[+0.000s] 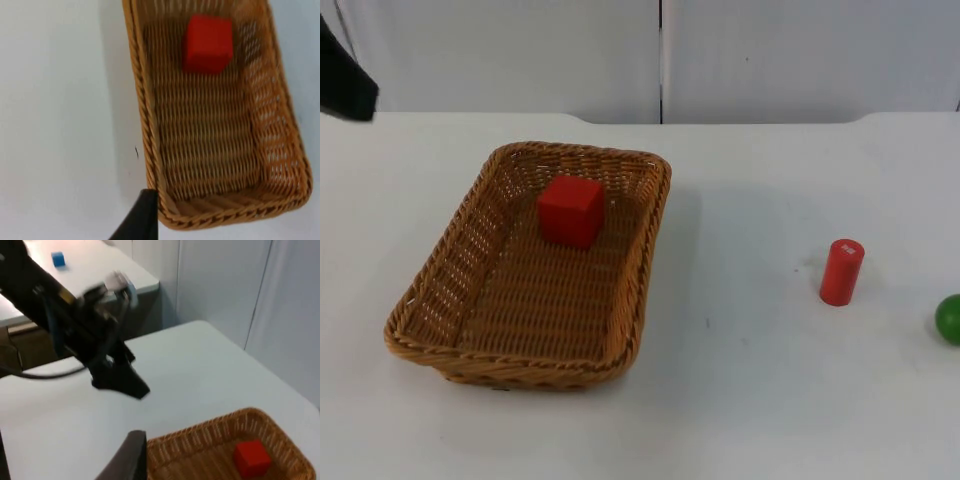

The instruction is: Pick up the basket with the left hand and place the object to the left of the red cylinder into the basket with the right hand.

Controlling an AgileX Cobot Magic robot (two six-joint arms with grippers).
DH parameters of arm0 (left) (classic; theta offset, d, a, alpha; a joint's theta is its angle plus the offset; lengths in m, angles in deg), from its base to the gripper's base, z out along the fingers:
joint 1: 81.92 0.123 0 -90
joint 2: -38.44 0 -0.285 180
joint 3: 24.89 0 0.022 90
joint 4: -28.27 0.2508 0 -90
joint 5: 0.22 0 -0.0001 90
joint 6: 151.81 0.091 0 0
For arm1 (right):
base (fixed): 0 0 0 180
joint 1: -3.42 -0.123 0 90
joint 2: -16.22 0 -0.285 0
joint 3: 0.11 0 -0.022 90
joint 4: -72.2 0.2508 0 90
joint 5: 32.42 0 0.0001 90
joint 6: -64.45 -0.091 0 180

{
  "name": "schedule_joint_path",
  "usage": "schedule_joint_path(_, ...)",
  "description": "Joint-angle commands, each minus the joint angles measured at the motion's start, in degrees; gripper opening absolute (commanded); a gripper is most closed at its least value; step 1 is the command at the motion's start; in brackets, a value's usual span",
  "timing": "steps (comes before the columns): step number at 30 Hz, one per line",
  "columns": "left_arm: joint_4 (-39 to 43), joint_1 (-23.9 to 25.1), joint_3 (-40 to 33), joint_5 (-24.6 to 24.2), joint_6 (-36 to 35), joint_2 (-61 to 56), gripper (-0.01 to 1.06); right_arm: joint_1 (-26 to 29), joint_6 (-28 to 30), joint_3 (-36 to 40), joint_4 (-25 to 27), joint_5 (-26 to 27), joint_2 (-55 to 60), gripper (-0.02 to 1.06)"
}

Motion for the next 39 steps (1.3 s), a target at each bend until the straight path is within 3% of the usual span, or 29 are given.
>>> schedule_joint_path(1,0.8,-0.4,-1.1,1.1,-0.3,-3.6,0.96,0.2,-0.4,1.9,0.6,1.6,0.0,1.05)
schedule_joint_path(13,1.5,-0.4,-3.5,-0.6,-0.3,-19.4,0.96,0.2,-0.4,10.6,2.9,5.8,0.0,1.05)
schedule_joint_path(39,3.4,-0.4,-3.6,-7.7,-2.6,-35.8,0.96,0.2,1.3,27.8,4.4,12.3,0.0,1.05)
